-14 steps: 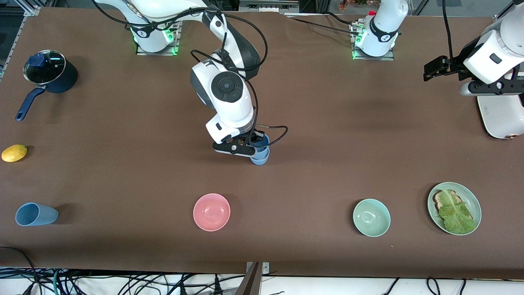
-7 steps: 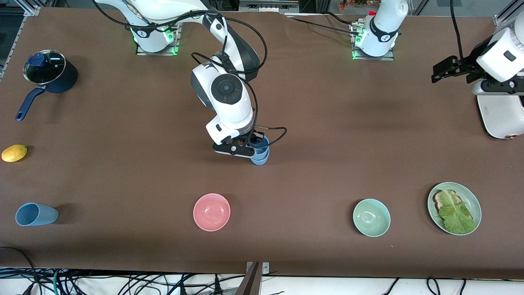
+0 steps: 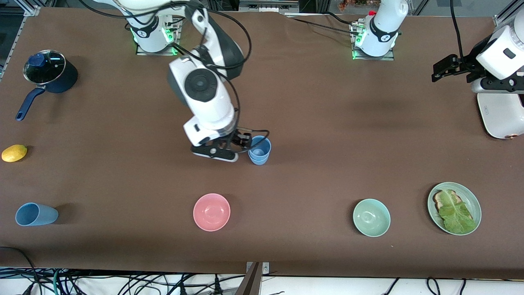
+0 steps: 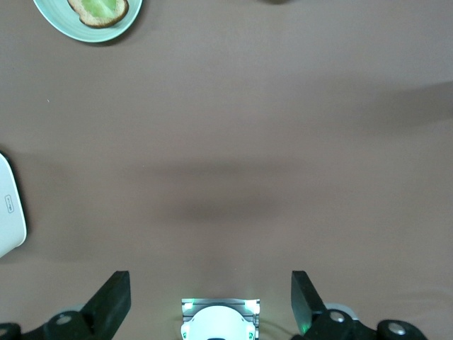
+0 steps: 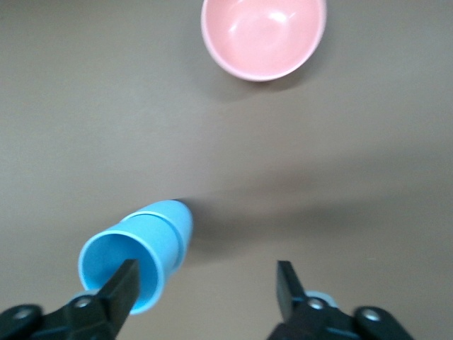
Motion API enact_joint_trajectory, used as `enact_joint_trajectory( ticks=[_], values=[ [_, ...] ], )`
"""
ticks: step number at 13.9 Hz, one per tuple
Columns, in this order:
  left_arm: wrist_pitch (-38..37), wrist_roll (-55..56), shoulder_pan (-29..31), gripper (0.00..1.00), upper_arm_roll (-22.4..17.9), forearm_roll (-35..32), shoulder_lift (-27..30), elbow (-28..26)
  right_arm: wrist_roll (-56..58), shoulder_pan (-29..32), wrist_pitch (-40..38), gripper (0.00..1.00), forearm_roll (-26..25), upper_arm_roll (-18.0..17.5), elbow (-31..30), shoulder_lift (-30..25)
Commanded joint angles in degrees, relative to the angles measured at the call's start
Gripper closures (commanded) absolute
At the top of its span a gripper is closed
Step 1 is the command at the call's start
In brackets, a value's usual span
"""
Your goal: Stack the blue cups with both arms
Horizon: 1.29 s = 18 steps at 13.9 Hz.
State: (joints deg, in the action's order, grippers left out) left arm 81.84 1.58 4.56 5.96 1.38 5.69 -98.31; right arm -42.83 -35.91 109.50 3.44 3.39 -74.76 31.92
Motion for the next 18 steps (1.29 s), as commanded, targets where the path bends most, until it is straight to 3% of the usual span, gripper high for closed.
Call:
enact_joint_trajectory(
  ticks=[1,5,8,11,14,18],
  values=[
    [1.7,-1.5,-0.1,0.0,0.0,-0.7,1.3,-1.5,10.4,5.3,-7.7,0.0,1.0,-0.6,-1.6,-6.7],
    [2.0,-1.2,-0.1,0.0,-0.1,-0.2,1.4,-1.9,27.4,14.5,-15.2,0.0,1.0,-0.8,-8.8,-17.7],
    [0.7,-1.1,-0.1,0.0,-0.1,-0.2,1.2,-2.1,37.6,21.1,-20.9,0.0,0.7,-0.9,-10.3,-22.4],
    [-0.5,-1.2,0.0,0.0,0.0,-0.2,0.1,-1.7,45.7,29.1,-24.5,0.0,-0.5,-4.2,-10.2,-25.8],
    [-0.5,-1.4,0.3,0.0,0.0,-0.1,-0.9,-1.5,46.9,29.4,-25.6,0.0,-3.6,-4.0,-10.2,-27.5],
    [-0.9,-1.4,0.3,0.0,0.0,-0.1,-0.9,-1.5,47.1,29.4,-25.8,0.0,-3.5,-3.8,-9.0,-26.5]
  ],
)
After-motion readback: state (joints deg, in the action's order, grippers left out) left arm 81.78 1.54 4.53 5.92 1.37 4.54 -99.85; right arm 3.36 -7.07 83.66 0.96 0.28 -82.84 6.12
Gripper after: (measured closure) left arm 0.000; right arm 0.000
